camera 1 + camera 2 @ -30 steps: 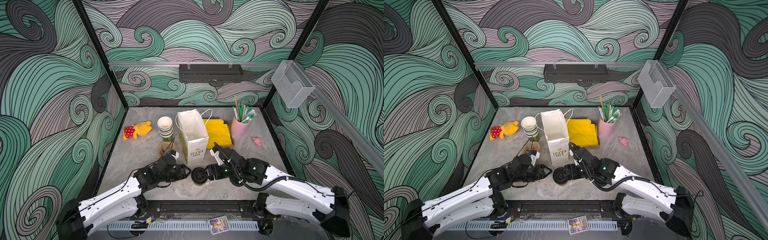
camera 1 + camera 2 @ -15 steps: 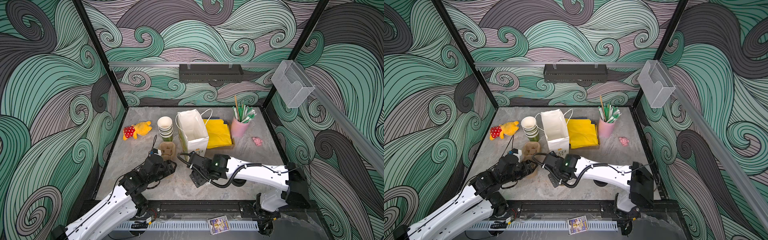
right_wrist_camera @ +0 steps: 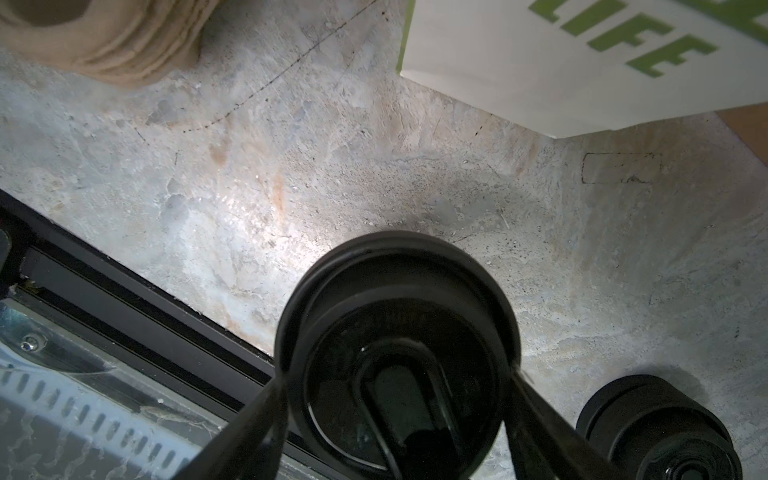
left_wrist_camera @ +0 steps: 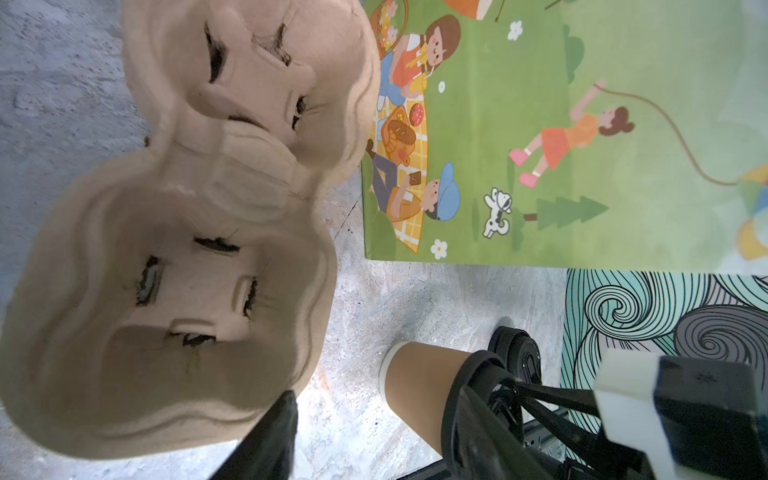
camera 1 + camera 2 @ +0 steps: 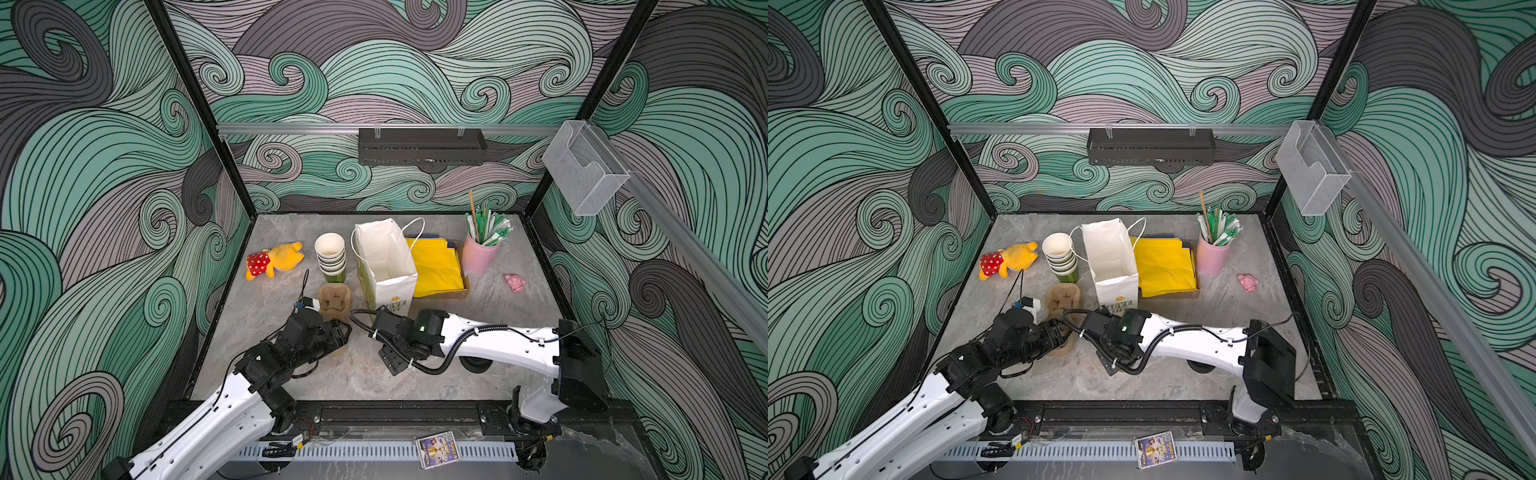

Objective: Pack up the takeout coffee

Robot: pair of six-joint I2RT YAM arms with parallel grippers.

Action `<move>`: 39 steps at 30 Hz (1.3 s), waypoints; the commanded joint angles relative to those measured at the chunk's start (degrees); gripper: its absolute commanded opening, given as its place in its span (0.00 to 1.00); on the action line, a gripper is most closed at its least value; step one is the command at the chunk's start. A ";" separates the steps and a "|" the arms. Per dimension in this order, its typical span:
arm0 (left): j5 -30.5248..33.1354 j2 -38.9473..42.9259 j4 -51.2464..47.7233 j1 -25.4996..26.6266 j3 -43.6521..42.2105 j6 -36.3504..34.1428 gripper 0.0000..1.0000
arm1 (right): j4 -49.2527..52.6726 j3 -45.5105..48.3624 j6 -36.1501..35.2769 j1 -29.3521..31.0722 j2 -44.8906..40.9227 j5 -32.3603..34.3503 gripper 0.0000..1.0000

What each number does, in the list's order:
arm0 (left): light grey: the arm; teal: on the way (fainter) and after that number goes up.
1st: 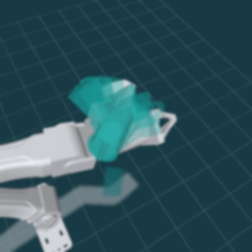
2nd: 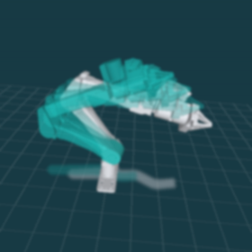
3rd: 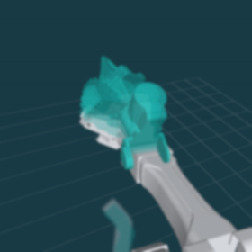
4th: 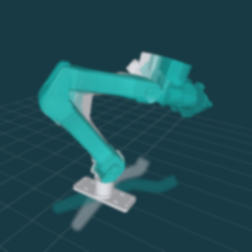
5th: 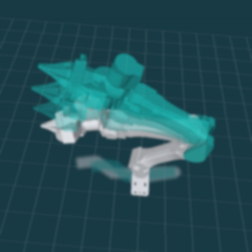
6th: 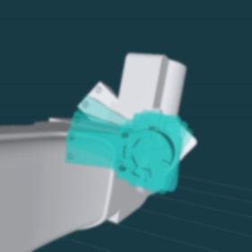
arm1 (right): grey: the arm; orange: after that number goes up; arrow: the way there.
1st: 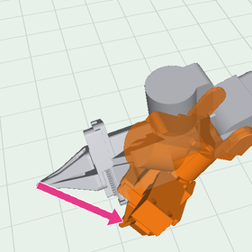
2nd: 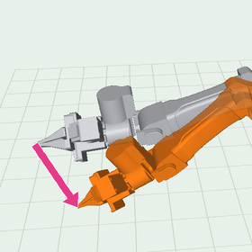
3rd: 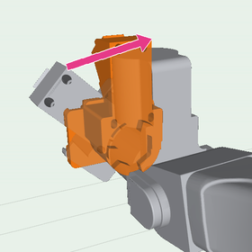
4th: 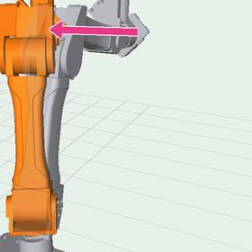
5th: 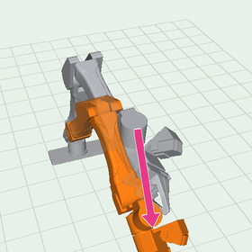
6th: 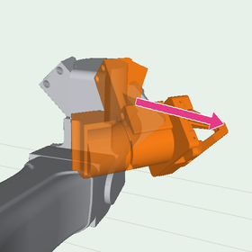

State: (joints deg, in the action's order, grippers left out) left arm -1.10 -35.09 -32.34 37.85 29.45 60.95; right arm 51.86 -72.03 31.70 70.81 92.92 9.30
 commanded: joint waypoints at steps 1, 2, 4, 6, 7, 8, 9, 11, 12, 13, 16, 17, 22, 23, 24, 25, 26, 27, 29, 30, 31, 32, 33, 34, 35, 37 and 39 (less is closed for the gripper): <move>-0.99 -0.15 -0.20 -0.65 0.58 -0.94 0.63 | 0.71 -1.08 0.55 -0.05 0.99 1.76 0.76; -1.09 -0.15 -0.29 -0.74 0.60 -0.97 0.63 | 0.73 -1.09 0.56 -0.05 1.09 1.84 0.75; -1.27 -0.15 -0.44 -0.84 0.61 -1.00 0.63 | 0.78 -1.01 0.72 -0.05 1.21 2.02 0.73; -1.36 -0.14 -0.44 -0.84 0.60 -0.93 0.63 | 0.79 -0.85 0.90 -0.05 1.11 2.32 0.72; -1.43 -0.15 -0.55 -0.93 0.60 -0.95 0.63 | 0.96 -0.83 1.00 -0.05 1.06 2.43 0.70; -1.44 -0.15 -0.52 -0.93 0.61 -0.96 0.63 | 1.10 -0.75 1.16 -0.05 1.02 2.60 0.70; -1.45 -0.11 -0.53 -0.99 0.61 -1.01 0.63 | 1.59 -0.78 1.25 -0.08 0.94 2.65 0.69; -1.47 -0.06 -0.70 -1.05 0.68 -1.05 0.63 | 2.23 -0.61 1.68 -0.05 0.30 2.84 0.68; -1.45 -0.02 -0.71 -1.10 0.69 -1.01 0.63 | 2.36 -0.33 1.96 -0.05 -0.39 3.08 0.67; -1.45 0.03 -0.78 -1.11 0.62 -1.01 0.63 | 2.53 0.10 2.31 -0.15 -1.15 3.33 0.67; -1.39 0.20 -1.01 -1.24 0.59 -1.03 0.63 | 2.86 1.84 3.61 -0.87 -4.02 3.16 0.67; -1.45 0.25 -0.97 -1.22 0.61 -1.05 0.63 | 2.81 2.73 3.92 -1.31 -4.98 3.06 0.67; -1.36 0.38 -0.97 -1.54 0.43 -1.06 0.63 | 2.77 7.55 5.36 -4.81 -10.96 2.81 0.66; -1.36 0.46 -1.12 -1.55 0.39 -1.05 0.63 | 2.88 8.32 5.34 -5.84 -12.07 2.79 0.66; -1.31 0.54 -1.08 -1.62 0.43 -1.01 0.63 | 2.81 9.18 5.25 -6.92 -13.38 2.89 0.66; -1.18 0.63 -1.16 -1.63 0.34 -0.93 0.63 | 2.84 9.95 5.01 -8.02 -14.66 3.12 0.66; -1.10 0.79 -1.15 -1.71 0.34 -0.93 0.63 | 2.84 10.53 4.82 -9.22 -15.75 3.34 0.65; -1.02 0.81 -1.15 -1.72 0.34 -0.83 0.63 | 2.82 11.14 4.34 -10.73 -17.03 3.55 0.65; -0.97 1.04 -1.37 -1.81 0.34 -0.87 0.63 | 3.18 12.06 3.16 -13.86 -19.29 3.83 0.63; -0.92 1.13 -1.48 -1.81 0.34 -0.76 0.63 | 3.42 12.50 2.28 -15.87 -20.35 3.88 0.63; -0.92 1.25 -1.59 -1.87 0.34 -0.74 0.63 | 3.61 12.91 1.43 -18.03 -21.24 3.75 0.62; -0.87 1.39 -1.72 -1.90 0.34 -0.74 0.63 | 3.60 13.35 0.49 -20.00 -21.92 3.48 0.61; -0.83 1.54 -1.81 -1.90 0.26 -0.74 0.63 | 3.68 13.72 -0.47 -22.42 -22.68 3.21 0.61; -0.76 1.63 -1.76 -1.90 0.17 -0.74 0.63 | 3.71 14.03 -1.52 -24.74 -23.33 2.88 0.60; -0.74 1.69 -1.83 -1.90 0.14 -0.74 0.63 | 3.74 14.23 -2.41 -26.73 -23.86 2.61 0.60; -0.75 1.79 -1.95 -1.97 0.25 -0.74 0.63 | 3.68 14.43 -4.46 -31.18 -24.65 2.50 0.59; -0.86 1.72 -1.94 -2.07 0.34 -0.98 0.63 | 3.72 14.50 -6.16 -35.38 -25.11 2.29 0.58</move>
State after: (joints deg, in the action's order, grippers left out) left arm -2.13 -33.76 -33.04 36.36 29.43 60.88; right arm 54.28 -57.95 29.10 39.16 68.82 11.51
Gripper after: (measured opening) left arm 0.628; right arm 0.643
